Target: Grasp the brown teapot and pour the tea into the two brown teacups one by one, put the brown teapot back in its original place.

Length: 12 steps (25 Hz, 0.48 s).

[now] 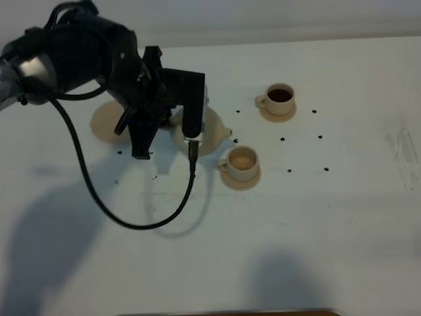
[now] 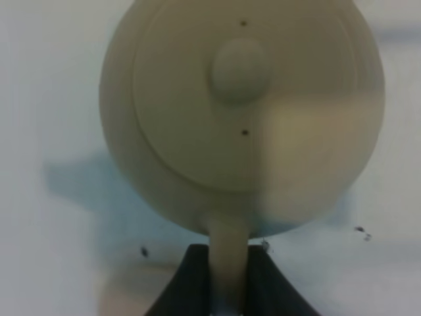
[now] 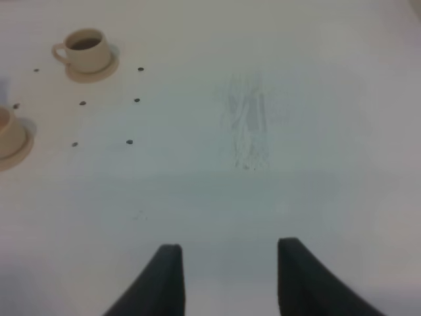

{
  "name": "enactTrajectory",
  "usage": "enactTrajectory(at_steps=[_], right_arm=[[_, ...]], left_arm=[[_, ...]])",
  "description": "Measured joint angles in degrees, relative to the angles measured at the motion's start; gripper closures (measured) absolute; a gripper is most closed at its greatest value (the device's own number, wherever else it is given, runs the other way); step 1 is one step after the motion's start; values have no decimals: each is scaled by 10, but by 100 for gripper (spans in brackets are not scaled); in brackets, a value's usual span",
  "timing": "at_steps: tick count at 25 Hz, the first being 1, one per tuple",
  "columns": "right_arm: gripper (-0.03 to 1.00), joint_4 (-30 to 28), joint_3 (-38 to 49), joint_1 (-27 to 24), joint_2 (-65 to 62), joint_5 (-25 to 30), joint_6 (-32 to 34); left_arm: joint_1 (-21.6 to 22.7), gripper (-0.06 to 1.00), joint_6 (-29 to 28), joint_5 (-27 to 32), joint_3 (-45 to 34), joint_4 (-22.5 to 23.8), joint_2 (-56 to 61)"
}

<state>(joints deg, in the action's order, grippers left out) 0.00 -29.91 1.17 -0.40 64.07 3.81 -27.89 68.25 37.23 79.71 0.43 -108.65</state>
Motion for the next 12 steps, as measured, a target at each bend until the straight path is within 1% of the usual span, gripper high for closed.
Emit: enactTrajectory(at_steps=[4,8,12], right_arm=[[62,0,0,0,0,0,0],[62,0,0,0,0,0,0],[62,0,0,0,0,0,0]], left_arm=[[0,86,55,-58,-31,7,9],[0,86,123,-90,-48,9,13],[0,86,146,-115,-51,12,13]])
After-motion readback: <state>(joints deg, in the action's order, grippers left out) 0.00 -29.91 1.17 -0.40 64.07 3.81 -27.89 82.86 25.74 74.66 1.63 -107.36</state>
